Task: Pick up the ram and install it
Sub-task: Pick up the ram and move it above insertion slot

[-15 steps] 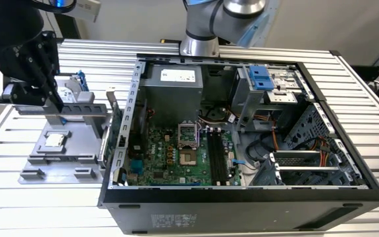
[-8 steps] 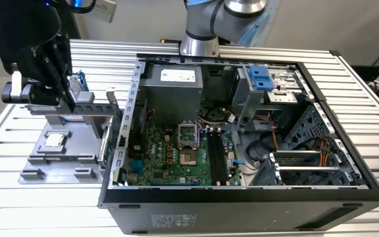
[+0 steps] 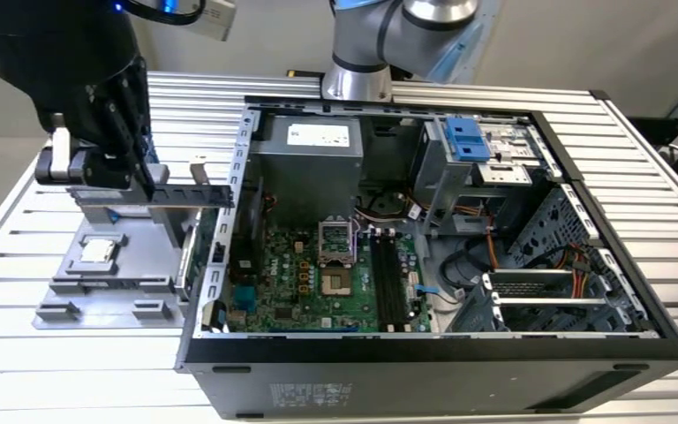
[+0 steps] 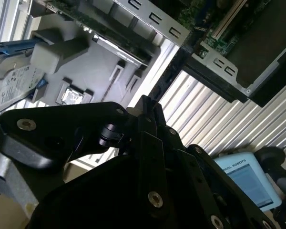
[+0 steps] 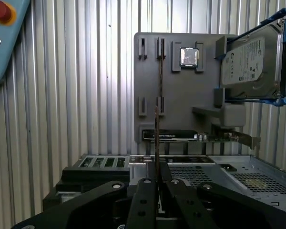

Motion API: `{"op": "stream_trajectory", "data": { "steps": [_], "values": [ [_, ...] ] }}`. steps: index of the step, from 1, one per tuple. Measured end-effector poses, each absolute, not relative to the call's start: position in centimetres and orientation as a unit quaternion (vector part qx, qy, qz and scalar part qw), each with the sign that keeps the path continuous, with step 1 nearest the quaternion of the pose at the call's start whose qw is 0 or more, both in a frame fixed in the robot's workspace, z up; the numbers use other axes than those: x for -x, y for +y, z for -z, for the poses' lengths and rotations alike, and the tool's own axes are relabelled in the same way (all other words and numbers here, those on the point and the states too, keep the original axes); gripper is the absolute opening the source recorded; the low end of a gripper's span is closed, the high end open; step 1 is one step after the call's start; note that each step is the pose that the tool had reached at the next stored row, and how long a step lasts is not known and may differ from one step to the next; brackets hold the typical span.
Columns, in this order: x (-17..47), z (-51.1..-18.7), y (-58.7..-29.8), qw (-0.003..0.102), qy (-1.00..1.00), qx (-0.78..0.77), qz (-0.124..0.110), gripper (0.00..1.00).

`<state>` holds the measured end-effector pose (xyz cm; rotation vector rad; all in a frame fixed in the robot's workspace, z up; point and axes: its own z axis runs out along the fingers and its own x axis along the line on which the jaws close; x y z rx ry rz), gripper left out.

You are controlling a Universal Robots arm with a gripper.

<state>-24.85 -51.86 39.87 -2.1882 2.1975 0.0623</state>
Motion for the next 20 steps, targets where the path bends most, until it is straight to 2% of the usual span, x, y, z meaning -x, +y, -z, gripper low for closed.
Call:
{"op": "stream_trajectory", "data": {
  "steps": [20],
  "values": [
    [19.7, -40.0, -51.9, 0.02, 0.708, 0.705, -0.02, 0.0]
  ]
}}
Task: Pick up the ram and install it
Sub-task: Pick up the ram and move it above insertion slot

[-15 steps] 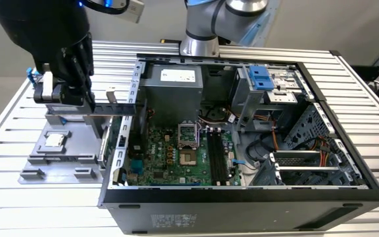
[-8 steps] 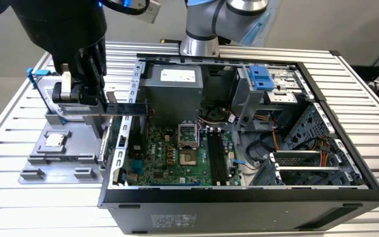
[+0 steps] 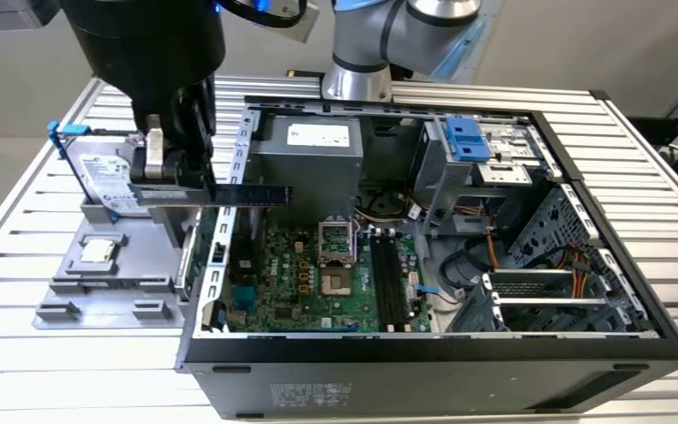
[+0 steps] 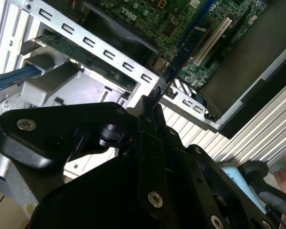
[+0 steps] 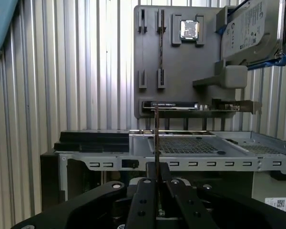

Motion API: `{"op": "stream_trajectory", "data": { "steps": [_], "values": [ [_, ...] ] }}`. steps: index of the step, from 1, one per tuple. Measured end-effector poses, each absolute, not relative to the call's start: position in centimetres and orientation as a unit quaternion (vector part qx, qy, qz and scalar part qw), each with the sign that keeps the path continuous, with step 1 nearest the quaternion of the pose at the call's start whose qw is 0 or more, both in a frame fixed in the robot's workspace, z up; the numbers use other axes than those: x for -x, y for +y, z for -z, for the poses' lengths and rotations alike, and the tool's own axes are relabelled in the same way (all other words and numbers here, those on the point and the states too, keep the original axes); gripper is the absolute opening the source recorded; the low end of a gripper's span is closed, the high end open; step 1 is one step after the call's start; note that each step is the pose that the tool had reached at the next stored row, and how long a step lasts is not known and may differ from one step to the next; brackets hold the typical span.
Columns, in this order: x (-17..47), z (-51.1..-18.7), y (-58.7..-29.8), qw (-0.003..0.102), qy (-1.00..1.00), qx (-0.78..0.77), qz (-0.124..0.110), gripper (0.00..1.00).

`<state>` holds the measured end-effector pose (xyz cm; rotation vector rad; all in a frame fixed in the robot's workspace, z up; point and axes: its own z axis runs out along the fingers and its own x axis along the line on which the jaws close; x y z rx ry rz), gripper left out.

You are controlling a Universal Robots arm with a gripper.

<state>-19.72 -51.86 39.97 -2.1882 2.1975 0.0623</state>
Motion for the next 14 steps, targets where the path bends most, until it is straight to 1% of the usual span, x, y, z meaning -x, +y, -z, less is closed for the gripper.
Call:
{"op": "stream_trajectory", "data": {
  "steps": [14],
  "values": [
    [15.8, -40.0, -51.9, 0.02, 0.708, 0.705, -0.02, 0.0]
  ]
}}
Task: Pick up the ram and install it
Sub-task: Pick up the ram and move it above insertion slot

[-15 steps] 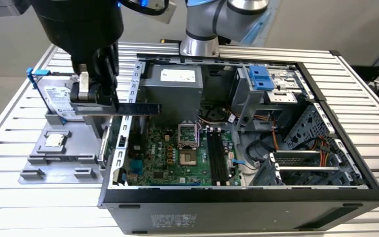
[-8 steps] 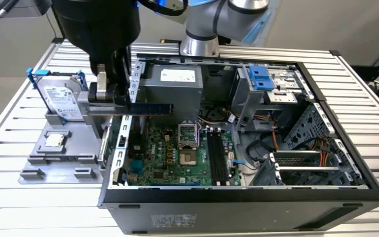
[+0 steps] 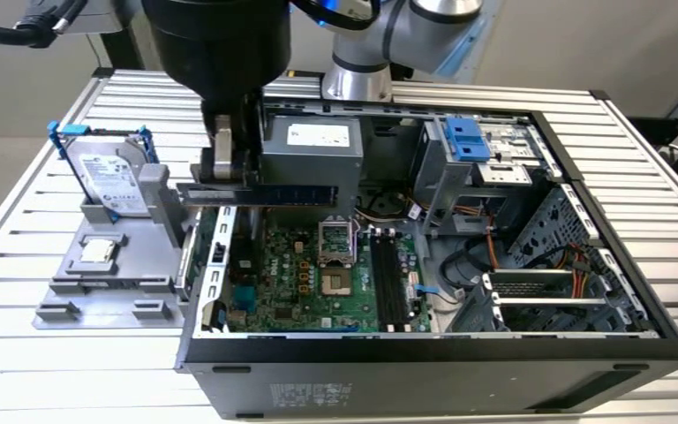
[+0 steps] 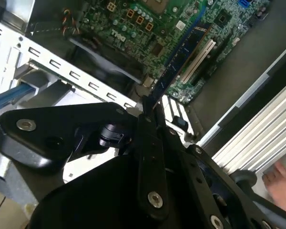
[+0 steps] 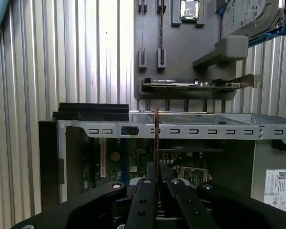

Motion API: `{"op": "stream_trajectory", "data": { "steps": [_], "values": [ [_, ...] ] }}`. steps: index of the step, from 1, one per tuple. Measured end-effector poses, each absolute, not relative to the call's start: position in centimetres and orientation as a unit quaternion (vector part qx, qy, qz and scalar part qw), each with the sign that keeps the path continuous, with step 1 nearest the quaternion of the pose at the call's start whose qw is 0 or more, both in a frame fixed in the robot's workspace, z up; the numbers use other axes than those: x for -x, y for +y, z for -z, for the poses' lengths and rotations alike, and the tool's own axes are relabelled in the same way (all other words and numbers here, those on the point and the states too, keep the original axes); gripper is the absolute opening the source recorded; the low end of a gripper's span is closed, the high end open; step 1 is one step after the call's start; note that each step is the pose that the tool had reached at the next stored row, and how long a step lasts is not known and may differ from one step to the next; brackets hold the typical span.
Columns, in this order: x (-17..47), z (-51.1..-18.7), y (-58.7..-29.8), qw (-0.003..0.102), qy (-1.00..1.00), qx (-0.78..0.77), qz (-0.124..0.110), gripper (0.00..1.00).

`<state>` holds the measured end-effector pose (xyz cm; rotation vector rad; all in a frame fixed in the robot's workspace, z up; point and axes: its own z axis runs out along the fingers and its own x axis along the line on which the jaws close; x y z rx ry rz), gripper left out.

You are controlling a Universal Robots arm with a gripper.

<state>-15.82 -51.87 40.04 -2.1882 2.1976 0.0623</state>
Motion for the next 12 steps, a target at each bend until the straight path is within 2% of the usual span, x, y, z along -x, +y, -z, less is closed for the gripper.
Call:
{"op": "stream_trajectory", "data": {
  "steps": [12],
  "values": [
    [12.4, -40.1, -51.9, 0.02, 0.708, 0.705, -0.02, 0.0]
  ]
}}
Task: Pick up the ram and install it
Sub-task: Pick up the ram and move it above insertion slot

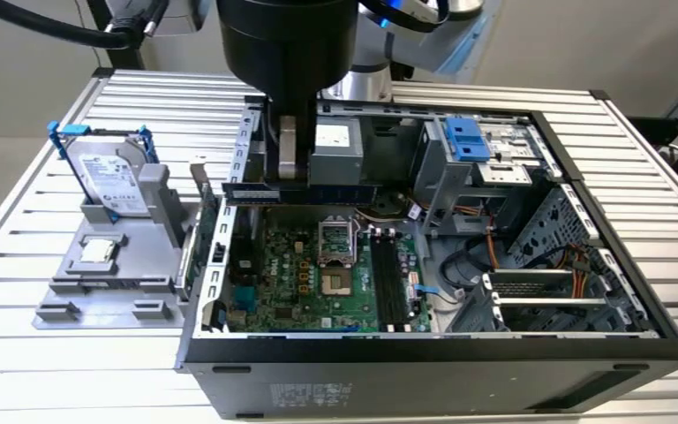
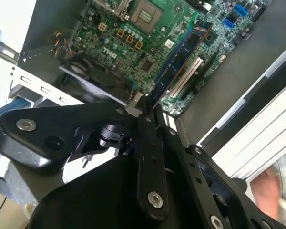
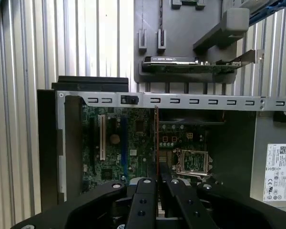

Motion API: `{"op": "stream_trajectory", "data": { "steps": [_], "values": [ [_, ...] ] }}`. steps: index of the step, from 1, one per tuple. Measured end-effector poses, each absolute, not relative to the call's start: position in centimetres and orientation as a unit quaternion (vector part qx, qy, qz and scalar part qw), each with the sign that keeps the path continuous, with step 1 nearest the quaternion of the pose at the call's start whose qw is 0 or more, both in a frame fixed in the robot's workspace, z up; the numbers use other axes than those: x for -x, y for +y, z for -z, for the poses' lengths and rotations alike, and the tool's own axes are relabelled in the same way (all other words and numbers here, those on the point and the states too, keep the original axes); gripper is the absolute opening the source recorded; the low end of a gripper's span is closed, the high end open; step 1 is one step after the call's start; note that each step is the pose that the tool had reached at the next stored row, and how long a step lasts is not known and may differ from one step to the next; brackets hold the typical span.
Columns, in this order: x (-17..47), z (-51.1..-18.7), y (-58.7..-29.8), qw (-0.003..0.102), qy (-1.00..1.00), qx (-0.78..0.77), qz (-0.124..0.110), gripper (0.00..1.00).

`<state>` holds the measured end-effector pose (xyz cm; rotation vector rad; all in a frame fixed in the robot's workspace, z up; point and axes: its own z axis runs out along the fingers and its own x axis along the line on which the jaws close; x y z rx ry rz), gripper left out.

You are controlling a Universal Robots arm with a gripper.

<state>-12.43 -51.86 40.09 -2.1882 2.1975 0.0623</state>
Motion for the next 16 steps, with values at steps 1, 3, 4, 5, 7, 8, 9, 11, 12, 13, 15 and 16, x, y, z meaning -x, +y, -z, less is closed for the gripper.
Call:
{"op": "stream_trajectory", "data": {
  "steps": [1, 3, 4, 5, 7, 8, 9, 11, 12, 13, 15, 16],
  "values": [
    [12.2, -40.1, -51.9, 0.02, 0.708, 0.705, -0.02, 0.0],
    [11.6, -40.1, -51.9, 0.02, 0.708, 0.705, -0.02, 0.0],
    [11.4, -40.1, -51.9, 0.02, 0.708, 0.705, -0.02, 0.0],
    [11.1, -40.1, -51.9, 0.02, 0.708, 0.705, -0.02, 0.0],
    [10.6, -40.1, -51.9, 0.02, 0.708, 0.705, -0.02, 0.0],
    [10.4, -40.1, -51.9, 0.02, 0.708, 0.705, -0.02, 0.0],
    [10.1, -40.1, -51.9, 0.02, 0.708, 0.705, -0.02, 0.0],
    [9.6, -40.1, -51.9, 0.02, 0.708, 0.705, -0.02, 0.0],
    [9.4, -40.2, -51.9, 0.02, 0.708, 0.705, -0.02, 0.0],
    [9.1, -40.2, -51.9, 0.02, 0.708, 0.705, -0.02, 0.0],
    [8.7, -40.2, -51.9, 0.02, 0.708, 0.705, -0.02, 0.0],
    [8.5, -40.2, -51.9, 0.02, 0.708, 0.705, -0.02, 0.0]
  ]
}}
